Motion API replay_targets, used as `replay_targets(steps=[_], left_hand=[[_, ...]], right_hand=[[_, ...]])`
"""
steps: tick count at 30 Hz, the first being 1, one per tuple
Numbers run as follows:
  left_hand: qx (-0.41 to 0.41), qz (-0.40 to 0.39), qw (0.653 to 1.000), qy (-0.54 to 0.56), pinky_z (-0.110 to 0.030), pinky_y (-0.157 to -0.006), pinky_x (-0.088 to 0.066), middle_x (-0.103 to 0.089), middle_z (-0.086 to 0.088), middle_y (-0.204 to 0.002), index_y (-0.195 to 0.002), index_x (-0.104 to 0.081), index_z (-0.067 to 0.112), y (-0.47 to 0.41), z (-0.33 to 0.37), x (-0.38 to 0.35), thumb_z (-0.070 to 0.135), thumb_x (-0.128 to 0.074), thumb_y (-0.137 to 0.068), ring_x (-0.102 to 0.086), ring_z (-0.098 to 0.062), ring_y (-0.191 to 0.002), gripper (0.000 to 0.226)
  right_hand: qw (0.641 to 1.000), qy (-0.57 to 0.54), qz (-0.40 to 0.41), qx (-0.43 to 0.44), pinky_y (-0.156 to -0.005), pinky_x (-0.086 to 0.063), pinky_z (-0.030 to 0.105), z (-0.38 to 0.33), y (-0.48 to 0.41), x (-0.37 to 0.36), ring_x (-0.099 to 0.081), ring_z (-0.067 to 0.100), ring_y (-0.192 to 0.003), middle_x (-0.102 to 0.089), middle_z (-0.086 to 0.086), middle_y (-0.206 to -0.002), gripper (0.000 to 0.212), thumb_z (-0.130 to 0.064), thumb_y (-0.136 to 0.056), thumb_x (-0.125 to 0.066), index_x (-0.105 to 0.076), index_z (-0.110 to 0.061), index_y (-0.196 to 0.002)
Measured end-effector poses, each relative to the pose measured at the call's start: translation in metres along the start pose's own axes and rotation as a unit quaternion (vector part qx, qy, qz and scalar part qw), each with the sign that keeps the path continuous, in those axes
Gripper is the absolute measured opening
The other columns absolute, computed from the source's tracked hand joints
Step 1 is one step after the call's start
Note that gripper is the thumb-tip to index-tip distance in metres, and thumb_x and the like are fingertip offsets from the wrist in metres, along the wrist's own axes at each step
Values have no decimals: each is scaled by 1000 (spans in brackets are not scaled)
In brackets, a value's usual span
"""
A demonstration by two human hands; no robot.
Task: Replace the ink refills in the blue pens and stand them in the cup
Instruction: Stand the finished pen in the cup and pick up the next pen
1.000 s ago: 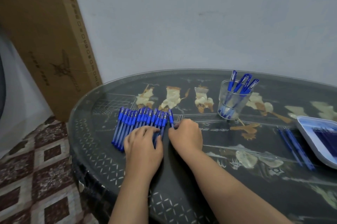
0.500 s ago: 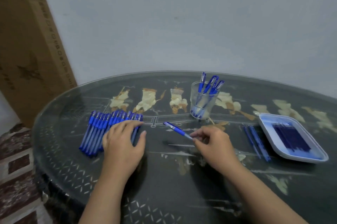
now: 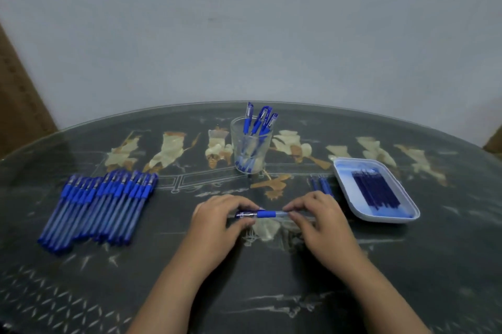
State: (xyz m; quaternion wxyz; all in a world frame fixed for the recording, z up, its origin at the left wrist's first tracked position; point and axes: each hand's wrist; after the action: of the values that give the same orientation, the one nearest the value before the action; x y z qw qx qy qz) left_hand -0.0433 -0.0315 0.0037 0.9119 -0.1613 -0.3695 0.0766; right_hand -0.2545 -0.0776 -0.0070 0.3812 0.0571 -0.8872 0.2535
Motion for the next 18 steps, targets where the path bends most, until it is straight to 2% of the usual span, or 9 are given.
replay_targets(steps=[3,5,8,10,14,18], left_hand=[[5,24,999,25,-4,-82,-38,-68,25,-87,-88,-74,30,-2,1,-2,12,-82,-74,-60,7,-92,24],[13,35,999,37,-1,-79,-37,-69,24,-85,-86,-75,26,-2,0,-4,11,-82,-73,-60,9,-90,21],[25,37,998,43,-2,-77,-38,-69,26,-82,-85,-75,28,-2,-1,-8,13,-82,-74,-62,8,-88,20],[27,35,998,40,-8,-80,-42,-69,28,-85,-85,-74,33,-2,-3,-10,17,-81,-76,-62,7,-89,20],[3,52,999,10,-42,-90,-48,-67,32,-96,-88,-73,36,-3,-8,-14,37,-71,-78,-62,5,-90,10],[-12,62,998,6,-51,-88,-47,-67,31,-94,-97,-66,39,-2,-11,-16,38,-68,-79,-63,4,-90,18]], right_hand=[[999,-27,20,16,-82,-41,24,1,1,-9,-54,6,-91,-58,-21,-91,15,-24,-85,-57,-64,-34,-94],[998,-30,33,33,-84,-42,27,1,2,-13,-54,5,-91,-60,-24,-94,17,-37,-86,-59,-65,-37,-102],[998,-28,45,46,-86,-38,24,1,2,-17,-51,7,-90,-58,-21,-89,24,-51,-84,-57,-67,-45,-106],[997,-34,57,46,-83,-39,26,3,1,-19,-50,8,-88,-56,-18,-84,23,-51,-84,-58,-68,-47,-104],[995,-29,68,59,-80,-39,27,5,-1,-22,-48,9,-85,-55,-16,-80,22,-50,-85,-58,-68,-47,-104],[993,-19,86,80,-76,-38,27,4,-2,-22,-45,8,-81,-53,-15,-76,19,-47,-87,-59,-70,-44,-101]])
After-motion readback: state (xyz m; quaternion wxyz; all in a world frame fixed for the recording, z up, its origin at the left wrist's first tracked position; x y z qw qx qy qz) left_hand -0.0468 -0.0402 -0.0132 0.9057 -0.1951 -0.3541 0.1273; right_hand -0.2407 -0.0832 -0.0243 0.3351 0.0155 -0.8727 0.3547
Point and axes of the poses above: each hand's wrist, its own y-axis away from the middle knuckle, its own x-axis out of the back of the hand, z = x × y
